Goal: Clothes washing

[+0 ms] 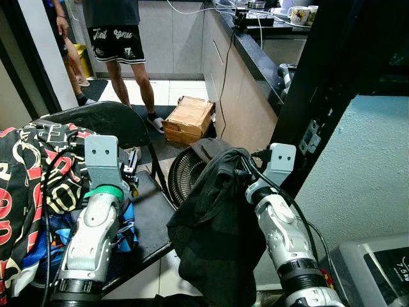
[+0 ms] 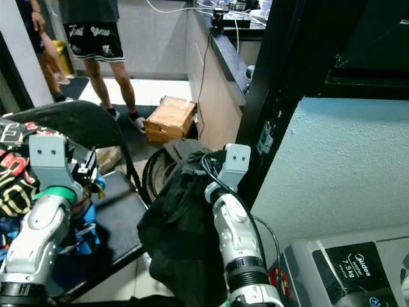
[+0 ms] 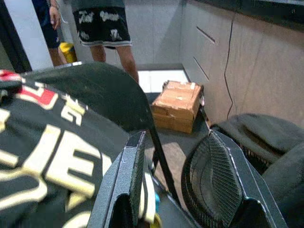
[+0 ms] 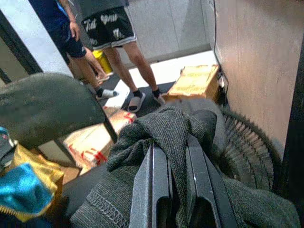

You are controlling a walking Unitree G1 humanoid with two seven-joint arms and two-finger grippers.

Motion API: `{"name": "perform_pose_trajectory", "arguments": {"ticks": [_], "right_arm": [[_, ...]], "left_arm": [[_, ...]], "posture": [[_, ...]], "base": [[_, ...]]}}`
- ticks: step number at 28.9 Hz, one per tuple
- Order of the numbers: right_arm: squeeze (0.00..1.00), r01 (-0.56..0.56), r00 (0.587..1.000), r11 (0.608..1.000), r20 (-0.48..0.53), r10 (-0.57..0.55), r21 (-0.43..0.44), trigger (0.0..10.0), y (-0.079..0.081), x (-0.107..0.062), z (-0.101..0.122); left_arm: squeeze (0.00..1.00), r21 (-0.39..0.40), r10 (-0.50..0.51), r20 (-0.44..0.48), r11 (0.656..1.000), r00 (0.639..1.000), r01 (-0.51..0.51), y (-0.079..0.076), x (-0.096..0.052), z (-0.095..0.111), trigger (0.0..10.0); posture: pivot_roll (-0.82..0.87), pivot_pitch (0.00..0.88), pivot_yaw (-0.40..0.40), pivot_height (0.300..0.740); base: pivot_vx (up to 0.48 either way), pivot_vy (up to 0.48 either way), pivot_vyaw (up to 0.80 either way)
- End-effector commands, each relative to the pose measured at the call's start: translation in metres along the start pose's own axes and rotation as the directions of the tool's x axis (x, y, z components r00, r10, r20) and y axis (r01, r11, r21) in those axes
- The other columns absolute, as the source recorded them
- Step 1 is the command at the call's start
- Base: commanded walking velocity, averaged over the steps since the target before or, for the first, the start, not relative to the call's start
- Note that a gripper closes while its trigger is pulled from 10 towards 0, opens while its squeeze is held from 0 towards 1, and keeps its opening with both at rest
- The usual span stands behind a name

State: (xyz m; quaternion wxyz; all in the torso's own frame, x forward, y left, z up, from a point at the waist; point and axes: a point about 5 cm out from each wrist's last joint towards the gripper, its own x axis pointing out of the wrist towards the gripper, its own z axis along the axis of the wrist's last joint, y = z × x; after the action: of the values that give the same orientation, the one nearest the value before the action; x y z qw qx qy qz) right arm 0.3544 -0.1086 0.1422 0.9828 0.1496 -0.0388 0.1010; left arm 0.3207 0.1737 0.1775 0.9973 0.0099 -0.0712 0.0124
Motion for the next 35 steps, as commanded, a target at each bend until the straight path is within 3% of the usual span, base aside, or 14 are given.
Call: {"name": "perform_pose_trajectory", "arguments": {"ticks": [1, 19, 35], "right_arm": [[0.00, 0.002, 0.999, 1.000, 0.039, -0.002, -0.008, 10.0, -0.0001, -0.0001, 0.0072], [0.00, 0.002, 0.999, 1.000, 0.037, -0.001, -0.009, 10.0, 0.0009, -0.0005, 0.0069], [0.00, 0.000, 0.999, 1.000, 0.038, 0.000, -0.011, 10.0, 0.0014, -0.0010, 0.0065]], "left_arm": [[0.00, 0.009, -0.005, 0.005, 1.000, 1.000, 0.005, 0.0002, -0.0023, -0.0003, 10.0], [0.00, 0.009, -0.010, 0.015, 1.000, 1.000, 0.010, 0.0014, -0.0025, 0.0011, 10.0], [0.00, 0.025, -0.039, 0.003, 0.999, 0.999, 0.039, -0.0013, -0.0012, -0.0014, 10.0]], "posture": [[0.13, 0.000, 0.031, 0.740], [0.13, 0.000, 0.034, 0.740], [0.12, 0.000, 0.042, 0.740]], "base": [[-0.364, 0.000, 0.00], [-0.454, 0.000, 0.00], [0.000, 0.000, 0.00]]}}
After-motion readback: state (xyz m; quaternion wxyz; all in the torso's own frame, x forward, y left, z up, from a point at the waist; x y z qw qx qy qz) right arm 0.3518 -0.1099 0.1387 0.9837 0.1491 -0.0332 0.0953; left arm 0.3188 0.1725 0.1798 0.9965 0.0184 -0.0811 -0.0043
